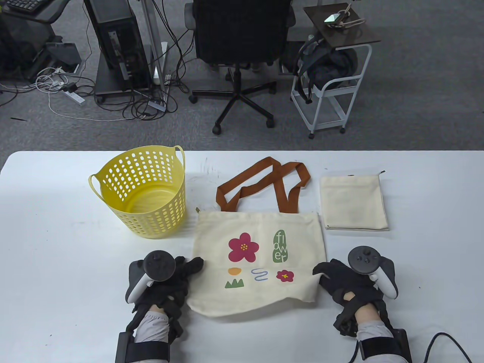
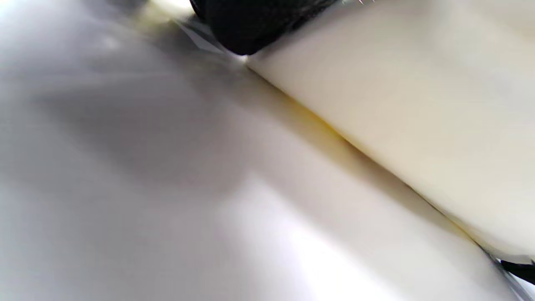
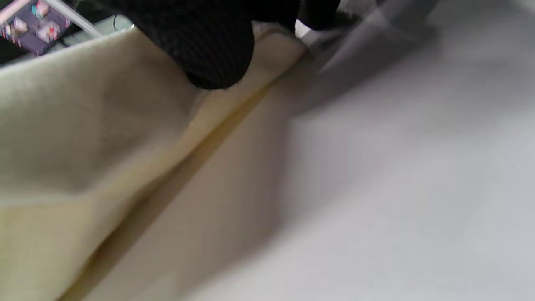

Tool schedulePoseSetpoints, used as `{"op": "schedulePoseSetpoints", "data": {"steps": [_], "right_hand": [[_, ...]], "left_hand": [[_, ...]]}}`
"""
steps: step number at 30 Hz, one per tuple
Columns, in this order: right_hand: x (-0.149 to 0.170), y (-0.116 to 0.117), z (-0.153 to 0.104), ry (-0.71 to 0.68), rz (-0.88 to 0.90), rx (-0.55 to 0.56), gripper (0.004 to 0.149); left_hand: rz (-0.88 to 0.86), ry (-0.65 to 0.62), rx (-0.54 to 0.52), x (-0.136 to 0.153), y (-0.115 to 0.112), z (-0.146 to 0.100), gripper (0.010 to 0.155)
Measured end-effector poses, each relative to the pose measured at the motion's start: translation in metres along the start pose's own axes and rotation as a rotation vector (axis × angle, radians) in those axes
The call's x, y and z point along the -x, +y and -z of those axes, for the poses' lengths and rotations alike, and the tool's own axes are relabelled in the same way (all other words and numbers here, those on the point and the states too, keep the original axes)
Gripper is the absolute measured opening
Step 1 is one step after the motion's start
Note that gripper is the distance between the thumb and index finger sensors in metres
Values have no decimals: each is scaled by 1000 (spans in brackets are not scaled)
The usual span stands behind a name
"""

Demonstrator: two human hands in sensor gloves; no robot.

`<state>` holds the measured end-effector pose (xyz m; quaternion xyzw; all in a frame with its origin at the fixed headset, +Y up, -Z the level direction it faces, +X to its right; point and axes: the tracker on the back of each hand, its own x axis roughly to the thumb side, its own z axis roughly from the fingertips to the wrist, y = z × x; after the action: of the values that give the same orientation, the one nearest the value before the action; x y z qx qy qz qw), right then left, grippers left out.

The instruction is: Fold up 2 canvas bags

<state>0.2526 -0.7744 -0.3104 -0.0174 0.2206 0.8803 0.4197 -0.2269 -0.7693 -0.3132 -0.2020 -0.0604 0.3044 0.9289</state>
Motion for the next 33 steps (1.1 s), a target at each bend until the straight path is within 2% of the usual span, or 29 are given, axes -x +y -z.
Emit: {"op": "schedulePoseSetpoints", "data": {"steps": [6, 13, 15, 19, 22, 23, 25, 27, 28, 30, 33], "right_hand": [[2, -1, 1, 1, 56, 13, 46], [6, -3, 4, -2, 118, 23, 46], [6, -3, 5, -2, 124, 25, 46], [4, -2, 7, -3, 116, 34, 47], [2, -1, 8, -2, 94, 24, 49], [1, 0, 7, -7, 77, 21, 53], [0, 2, 6, -42, 67, -31, 78], [-4, 4, 6, -20, -6, -14, 88], [-6, 5, 6, 4, -49, 12, 80], [-8, 5, 5, 53, -68, 142, 54], [-13, 5, 3, 86, -96, 212, 48]], "left_hand": [[-14, -8, 33, 4, -1, 0, 72], [-128, -29, 41, 10, -2, -1, 64], [-117, -18, 18, 8, -2, -1, 62], [-68, 18, -106, -4, -2, -3, 49], [-19, 31, -149, -12, -1, -4, 47], [19, 40, -167, -15, -2, -5, 47], [93, 60, -208, -21, -2, -6, 46], [129, 76, -234, -25, -4, -7, 47], [145, 83, -244, -27, -4, -7, 47], [185, 111, -286, -30, -6, -9, 46], [220, 140, -313, -35, -8, -10, 46]]}}
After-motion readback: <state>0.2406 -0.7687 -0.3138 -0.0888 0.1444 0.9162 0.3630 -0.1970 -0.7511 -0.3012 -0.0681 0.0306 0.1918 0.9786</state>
